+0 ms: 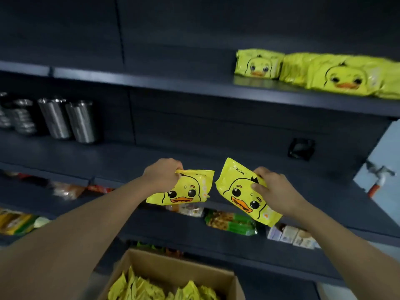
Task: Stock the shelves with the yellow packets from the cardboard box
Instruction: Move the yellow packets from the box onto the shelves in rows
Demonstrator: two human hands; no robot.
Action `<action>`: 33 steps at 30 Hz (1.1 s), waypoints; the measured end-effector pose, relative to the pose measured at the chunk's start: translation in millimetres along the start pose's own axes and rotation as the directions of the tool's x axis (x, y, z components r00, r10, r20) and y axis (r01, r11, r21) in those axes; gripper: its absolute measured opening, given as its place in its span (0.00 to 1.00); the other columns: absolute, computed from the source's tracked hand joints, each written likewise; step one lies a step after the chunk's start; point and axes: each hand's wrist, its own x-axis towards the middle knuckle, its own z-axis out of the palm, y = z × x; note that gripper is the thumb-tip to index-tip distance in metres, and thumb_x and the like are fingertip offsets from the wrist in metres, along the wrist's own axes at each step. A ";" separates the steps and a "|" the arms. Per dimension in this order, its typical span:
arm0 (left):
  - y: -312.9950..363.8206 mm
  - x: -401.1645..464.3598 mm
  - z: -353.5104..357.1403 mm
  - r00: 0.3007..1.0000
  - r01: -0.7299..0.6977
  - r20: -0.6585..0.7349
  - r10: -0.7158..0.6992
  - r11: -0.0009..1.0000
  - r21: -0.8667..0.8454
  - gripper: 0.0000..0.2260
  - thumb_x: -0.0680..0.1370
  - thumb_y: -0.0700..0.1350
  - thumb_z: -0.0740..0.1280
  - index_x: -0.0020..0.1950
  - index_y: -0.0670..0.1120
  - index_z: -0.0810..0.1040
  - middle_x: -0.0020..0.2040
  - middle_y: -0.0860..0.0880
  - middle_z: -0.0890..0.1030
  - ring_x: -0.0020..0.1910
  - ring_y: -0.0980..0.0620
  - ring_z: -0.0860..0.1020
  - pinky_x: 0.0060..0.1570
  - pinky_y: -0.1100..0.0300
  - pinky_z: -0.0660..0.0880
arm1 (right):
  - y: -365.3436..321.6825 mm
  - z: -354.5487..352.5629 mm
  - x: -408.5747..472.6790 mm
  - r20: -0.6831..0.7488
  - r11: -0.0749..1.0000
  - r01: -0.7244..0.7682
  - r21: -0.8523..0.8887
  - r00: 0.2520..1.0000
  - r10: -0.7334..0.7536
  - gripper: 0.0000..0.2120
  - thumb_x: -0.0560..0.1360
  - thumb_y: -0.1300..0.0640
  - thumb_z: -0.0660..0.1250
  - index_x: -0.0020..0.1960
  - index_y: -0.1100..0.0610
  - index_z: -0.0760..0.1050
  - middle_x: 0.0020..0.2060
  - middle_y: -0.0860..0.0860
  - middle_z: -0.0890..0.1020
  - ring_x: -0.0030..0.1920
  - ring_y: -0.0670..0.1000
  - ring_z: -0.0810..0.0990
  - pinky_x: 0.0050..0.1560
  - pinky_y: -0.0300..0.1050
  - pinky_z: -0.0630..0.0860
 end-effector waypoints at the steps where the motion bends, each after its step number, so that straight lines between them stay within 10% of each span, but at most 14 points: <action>1: 4.7 3.2 -13.3 1.000 -0.016 -0.018 0.016 1.000 -0.002 0.10 0.80 0.44 0.60 0.59 0.49 0.76 0.50 0.51 0.77 0.46 0.51 0.74 0.45 0.55 0.73 | -6.3 -13.5 2.9 -0.019 1.000 0.011 -0.010 1.000 -0.011 0.02 0.78 0.58 0.61 0.51 0.54 0.68 0.41 0.54 0.80 0.36 0.48 0.77 0.31 0.37 0.69; 25: 59.8 106.9 -221.5 0.909 -0.277 -0.340 0.240 0.959 -0.065 0.05 0.80 0.42 0.60 0.49 0.52 0.74 0.45 0.52 0.77 0.43 0.54 0.77 0.49 0.52 0.76 | -76.1 -217.6 112.4 -0.372 0.967 -0.072 -0.245 0.928 -0.025 0.19 0.78 0.54 0.63 0.67 0.58 0.68 0.64 0.55 0.74 0.63 0.55 0.73 0.55 0.43 0.69; 33: 76.5 172.6 -237.1 0.898 -0.256 -0.389 0.205 0.963 -0.083 0.06 0.80 0.42 0.61 0.48 0.51 0.74 0.43 0.54 0.76 0.43 0.54 0.75 0.44 0.56 0.72 | -72.0 -246.7 218.0 -0.340 0.953 -0.007 -0.304 0.935 -0.102 0.12 0.78 0.56 0.63 0.60 0.59 0.72 0.57 0.55 0.77 0.57 0.54 0.76 0.52 0.45 0.72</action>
